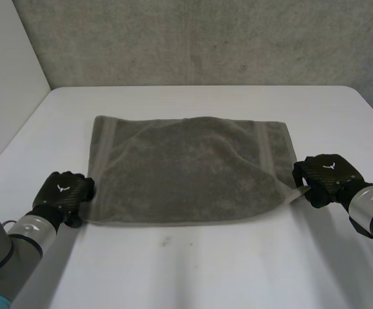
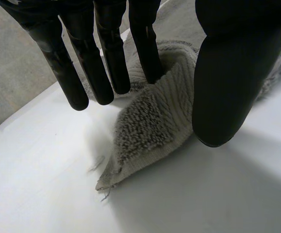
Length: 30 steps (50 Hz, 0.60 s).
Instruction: Fold the towel.
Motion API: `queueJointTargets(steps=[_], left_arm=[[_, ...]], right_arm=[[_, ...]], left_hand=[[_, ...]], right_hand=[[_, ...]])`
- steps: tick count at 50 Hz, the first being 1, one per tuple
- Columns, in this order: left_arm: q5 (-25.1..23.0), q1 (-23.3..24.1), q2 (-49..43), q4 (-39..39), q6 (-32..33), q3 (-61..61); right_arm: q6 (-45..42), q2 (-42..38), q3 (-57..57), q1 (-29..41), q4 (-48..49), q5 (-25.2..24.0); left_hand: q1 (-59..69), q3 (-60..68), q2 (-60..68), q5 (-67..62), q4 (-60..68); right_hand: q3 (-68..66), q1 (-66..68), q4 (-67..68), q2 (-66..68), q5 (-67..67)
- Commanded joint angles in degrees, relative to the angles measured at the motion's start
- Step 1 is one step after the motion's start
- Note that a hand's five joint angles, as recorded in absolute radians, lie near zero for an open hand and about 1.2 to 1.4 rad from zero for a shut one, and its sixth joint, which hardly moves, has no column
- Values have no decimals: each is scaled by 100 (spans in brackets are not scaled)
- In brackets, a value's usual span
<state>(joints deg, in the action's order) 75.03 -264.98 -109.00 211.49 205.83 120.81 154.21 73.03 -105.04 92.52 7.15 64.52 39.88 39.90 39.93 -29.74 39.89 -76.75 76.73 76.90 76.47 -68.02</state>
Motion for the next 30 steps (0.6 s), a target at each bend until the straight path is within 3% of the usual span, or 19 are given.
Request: queueJointTargets(steps=[1,15,22,24,30], left_arm=[[-6,-10,-156,155,-8,-163],[-24,-1,-429,375,1,-540],[-24,-1,-499,367,-8,-725],[11,-1,-473,340,-34,-734],[20,-10,-341,279,-61,-637]], right_arm=[[4,18,18,-15,-12,-1],[4,18,9,-15,-12,-1],[4,9,18,-24,-3,-1],[4,9,27,-24,-3,-1],[4,9,27,-24,-3,8]], left_hand=[[600,598,595,-614,599],[733,731,729,-748,732],[2450,2448,2445,-2464,2449],[3755,3753,3750,-3769,3754],[4012,4010,4007,-4026,4011]], right_hand=[[-325,327,310,353,-198],[-325,327,310,353,-198],[-325,327,310,353,-198],[-325,327,310,353,-198],[-325,327,310,353,-198]])
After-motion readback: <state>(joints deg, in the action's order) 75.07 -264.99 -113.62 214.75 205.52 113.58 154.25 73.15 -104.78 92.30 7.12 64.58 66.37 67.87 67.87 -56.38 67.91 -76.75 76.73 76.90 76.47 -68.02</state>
